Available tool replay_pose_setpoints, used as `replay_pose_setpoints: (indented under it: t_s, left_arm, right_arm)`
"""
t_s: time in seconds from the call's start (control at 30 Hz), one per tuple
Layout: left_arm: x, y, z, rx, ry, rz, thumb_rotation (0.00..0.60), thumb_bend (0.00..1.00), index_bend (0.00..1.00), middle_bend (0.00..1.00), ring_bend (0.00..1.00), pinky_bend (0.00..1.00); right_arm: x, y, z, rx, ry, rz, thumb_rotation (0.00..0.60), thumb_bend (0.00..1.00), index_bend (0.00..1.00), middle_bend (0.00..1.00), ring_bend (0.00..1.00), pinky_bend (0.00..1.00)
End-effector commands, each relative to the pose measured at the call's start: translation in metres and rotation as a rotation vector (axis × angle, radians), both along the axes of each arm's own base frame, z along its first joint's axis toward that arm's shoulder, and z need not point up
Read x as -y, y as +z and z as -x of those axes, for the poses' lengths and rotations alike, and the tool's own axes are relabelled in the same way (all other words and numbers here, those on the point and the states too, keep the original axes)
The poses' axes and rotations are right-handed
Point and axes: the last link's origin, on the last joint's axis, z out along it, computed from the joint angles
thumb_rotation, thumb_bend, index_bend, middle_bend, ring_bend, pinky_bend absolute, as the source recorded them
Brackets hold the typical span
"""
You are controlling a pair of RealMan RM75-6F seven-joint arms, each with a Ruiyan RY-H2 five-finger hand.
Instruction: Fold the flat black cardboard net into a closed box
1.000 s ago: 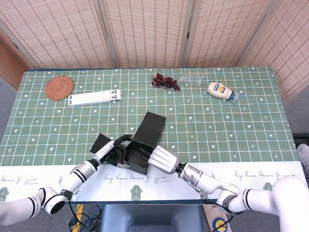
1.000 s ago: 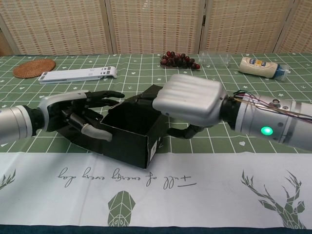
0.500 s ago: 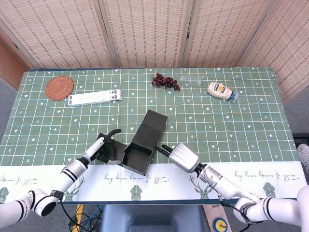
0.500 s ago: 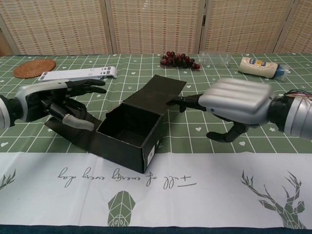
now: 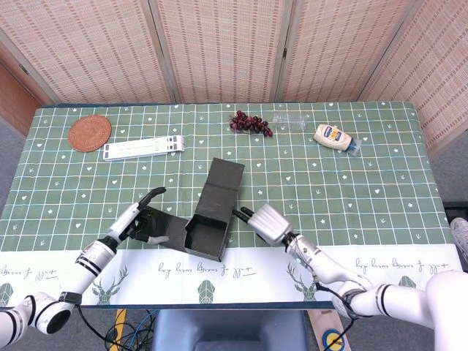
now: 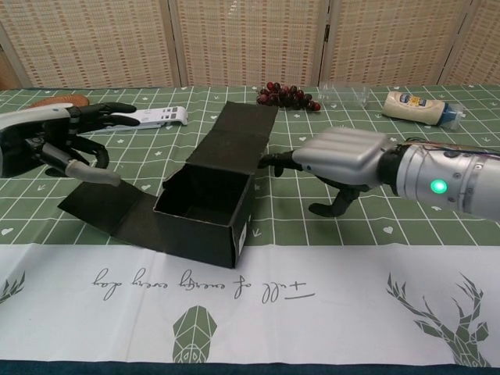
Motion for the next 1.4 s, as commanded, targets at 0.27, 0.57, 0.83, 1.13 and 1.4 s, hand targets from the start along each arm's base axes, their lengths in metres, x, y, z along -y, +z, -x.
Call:
replay_pose_setpoints:
  t_s: [0.27,0.57,0.83,1.13,1.4]
  left_arm:
    - [0.004,0.007,0.009,0.002,0.017,-0.008,0.6,0.13,0.04,0.07,0.58,0.95]
    - [0.009,0.009,0.011,0.027,0.029,-0.002,0.6,0.13,0.04,0.07,0.58,0.95]
    - [0.012,0.008,0.004,0.039,0.006,0.007,0.6,0.13,0.04,0.07,0.58,0.95]
    - [0.014,0.013,0.003,0.054,0.004,-0.006,0.6,0.13,0.04,0.07,0.58,0.95]
    - [0.017,0.016,0.007,0.061,0.011,-0.01,0.6,0.13,0.04,0.07,0.58,0.95]
  right_arm:
    - [0.025,-0.017,-0.038,0.105,-0.067,0.001,0.6,0.41,0.0,0.15,0.75,1.0]
    - [0.0,-0.006,-0.017,0.337,-0.358,-0.132,0.6,0.25,0.0,0.15,0.75,1.0]
    - [-0.019,-0.014,-0.009,0.549,-0.643,-0.258,0.6,0.0,0.0,0.09,0.75,1.0]
    - [-0.02,-0.038,-0.023,0.689,-0.778,-0.312,0.6,0.0,0.0,0.08,0.75,1.0]
    - [-0.012,-0.056,-0.037,0.715,-0.783,-0.292,0.6,0.0,0.0,0.08,0.75,1.0]
